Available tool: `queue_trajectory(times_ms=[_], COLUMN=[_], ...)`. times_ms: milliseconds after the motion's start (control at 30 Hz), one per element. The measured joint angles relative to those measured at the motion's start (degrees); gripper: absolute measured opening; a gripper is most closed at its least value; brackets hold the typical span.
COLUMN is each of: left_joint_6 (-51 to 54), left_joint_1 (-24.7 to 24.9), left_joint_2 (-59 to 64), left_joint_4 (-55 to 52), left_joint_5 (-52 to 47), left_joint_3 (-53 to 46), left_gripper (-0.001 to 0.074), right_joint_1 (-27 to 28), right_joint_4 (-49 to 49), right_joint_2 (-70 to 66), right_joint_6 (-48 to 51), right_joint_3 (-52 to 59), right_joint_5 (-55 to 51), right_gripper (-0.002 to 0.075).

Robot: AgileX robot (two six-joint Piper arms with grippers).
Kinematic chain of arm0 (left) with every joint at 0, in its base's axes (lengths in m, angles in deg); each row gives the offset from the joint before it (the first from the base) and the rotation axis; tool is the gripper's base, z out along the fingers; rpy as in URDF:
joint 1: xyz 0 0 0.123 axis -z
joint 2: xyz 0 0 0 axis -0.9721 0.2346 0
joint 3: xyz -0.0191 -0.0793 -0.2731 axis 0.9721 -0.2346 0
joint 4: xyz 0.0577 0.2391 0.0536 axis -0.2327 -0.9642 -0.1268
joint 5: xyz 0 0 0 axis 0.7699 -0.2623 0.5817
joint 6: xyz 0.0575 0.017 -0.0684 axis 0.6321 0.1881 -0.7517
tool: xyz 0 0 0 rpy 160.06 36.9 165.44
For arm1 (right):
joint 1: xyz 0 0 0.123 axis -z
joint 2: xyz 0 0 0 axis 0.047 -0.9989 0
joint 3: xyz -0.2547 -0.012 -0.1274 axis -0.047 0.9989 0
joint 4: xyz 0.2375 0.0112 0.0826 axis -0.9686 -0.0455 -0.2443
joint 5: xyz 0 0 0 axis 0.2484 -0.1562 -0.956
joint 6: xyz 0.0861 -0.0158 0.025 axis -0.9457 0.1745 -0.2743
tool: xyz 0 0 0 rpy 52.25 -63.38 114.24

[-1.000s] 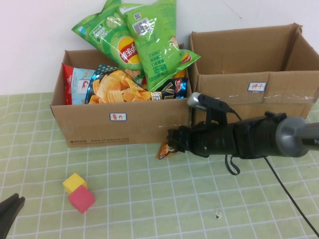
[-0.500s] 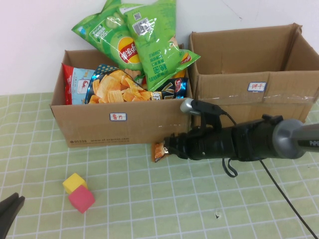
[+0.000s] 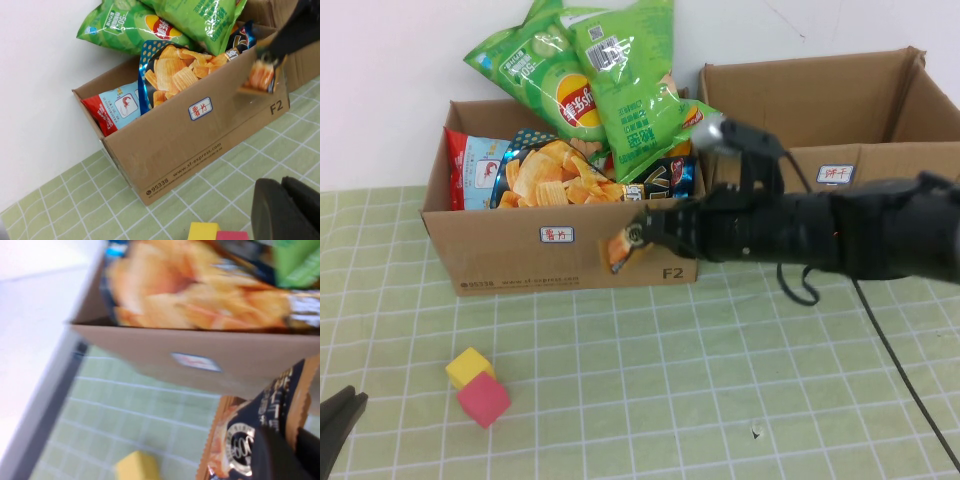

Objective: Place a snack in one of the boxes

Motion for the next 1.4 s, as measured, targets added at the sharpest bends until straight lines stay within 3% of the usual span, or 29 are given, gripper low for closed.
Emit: queue_trajectory(times_ms=[233, 533, 800, 900, 1100, 1300, 1400], left_joint_6=[-0.1, -0.1, -0.5, -0.5, -2.2, -2.5, -2.6], left_joint_1=[0.0, 0.0, 0.0, 0.0, 0.0, 0.0, 0.0], left_joint_2=[0.0, 0.0, 0.0, 0.0, 0.0, 0.0, 0.0], left_joint_4=[0.0, 0.0, 0.0, 0.0, 0.0, -0.1, -0.4], left_joint_5=[0.0, 0.1, 0.1, 0.1, 0.1, 0.1, 0.1], left_joint_3=[0.0, 0.0, 0.0, 0.0, 0.0, 0.0, 0.0], left_gripper=[-0.0001, -0.0001, -0.0001, -0.0001, -0.0001, -0.0001, -0.0001], right_joint_1=[-0.1, 0.7, 4.8, 4.8, 4.8, 4.9, 4.9], right_joint_4=[3.8, -1.1, -0.8, -2.4, -3.1, -3.2, -3.2], right_joint_2=[8.8, 14.0, 3.9, 1.3, 0.1, 3.4, 7.0], right_joint_6=[-1.2, 5.1, 6.3, 8.1, 9.6, 9.7, 9.7], right_joint_3=[2.7, -2.9, -16.6, -18.5, -19.2, -19.2, -18.2], right_joint_5=[-1.9, 31.5, 36.0, 38.2, 38.8, 30.4, 18.0], right_gripper=[0.0031, 0.0031, 0.0033, 0.0076, 0.0291, 0.0318, 0.0258])
